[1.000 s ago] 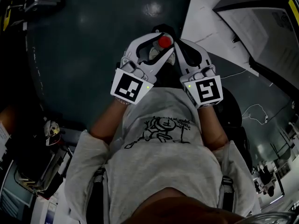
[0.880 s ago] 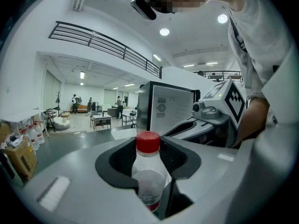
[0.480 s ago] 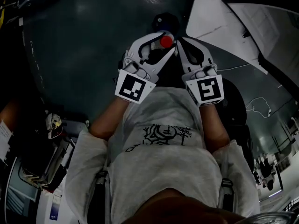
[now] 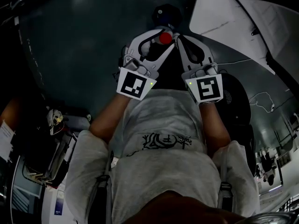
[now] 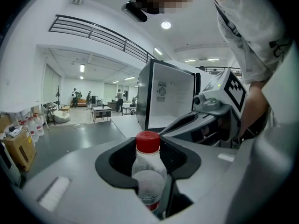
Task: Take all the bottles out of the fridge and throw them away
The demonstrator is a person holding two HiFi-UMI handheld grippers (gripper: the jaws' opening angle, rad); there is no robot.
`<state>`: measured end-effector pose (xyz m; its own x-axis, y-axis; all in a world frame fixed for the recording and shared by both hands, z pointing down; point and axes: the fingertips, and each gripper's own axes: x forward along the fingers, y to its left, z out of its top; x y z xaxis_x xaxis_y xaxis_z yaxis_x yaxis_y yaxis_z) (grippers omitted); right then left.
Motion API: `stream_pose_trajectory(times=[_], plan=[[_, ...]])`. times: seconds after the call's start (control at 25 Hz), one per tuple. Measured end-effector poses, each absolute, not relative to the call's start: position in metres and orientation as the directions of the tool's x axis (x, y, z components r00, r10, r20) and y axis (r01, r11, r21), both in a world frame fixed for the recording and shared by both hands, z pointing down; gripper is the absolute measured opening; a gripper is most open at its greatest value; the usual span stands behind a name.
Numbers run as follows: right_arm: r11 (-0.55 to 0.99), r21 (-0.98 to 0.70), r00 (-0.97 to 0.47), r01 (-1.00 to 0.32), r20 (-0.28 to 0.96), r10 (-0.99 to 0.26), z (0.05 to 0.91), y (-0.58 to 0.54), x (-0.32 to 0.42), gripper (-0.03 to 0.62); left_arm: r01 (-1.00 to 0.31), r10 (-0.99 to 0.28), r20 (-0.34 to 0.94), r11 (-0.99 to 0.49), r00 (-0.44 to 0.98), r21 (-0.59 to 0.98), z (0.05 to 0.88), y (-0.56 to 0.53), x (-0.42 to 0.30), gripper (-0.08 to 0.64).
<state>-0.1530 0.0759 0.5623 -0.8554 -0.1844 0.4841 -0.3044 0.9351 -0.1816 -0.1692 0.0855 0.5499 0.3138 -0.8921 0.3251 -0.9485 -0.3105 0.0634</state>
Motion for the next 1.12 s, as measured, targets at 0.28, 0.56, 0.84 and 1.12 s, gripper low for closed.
stream_pose_trajectory(times=[0.28,0.56,0.84,1.12], plan=[[0.934,-0.18,-0.841,-0.308,0.51,-0.179,0.602,0.078,-0.153,0.009,-0.952,-0.887,0.346,-0.289,0.306,0.1,0.595,0.088,-0.168,0.158],[0.916,-0.215,-0.822,-0.338,0.542,-0.176,0.649,0.087,-0.145,0.009,-0.955,-0.874,0.387,-0.254,0.295,0.154,0.642,0.091,-0.168,0.158],[0.908,-0.214,-0.807,-0.36,0.56,-0.188,0.689,0.085,-0.15,0.009,-0.952,-0.864,0.402,-0.261,0.304,0.159,0.68,0.091,-0.169,0.158],[0.899,-0.22,-0.791,-0.379,0.581,-0.191,0.728,0.085,-0.148,0.009,-0.953,-0.856,0.419,-0.263,0.302,0.15,0.717,0.09,-0.168,0.158]])
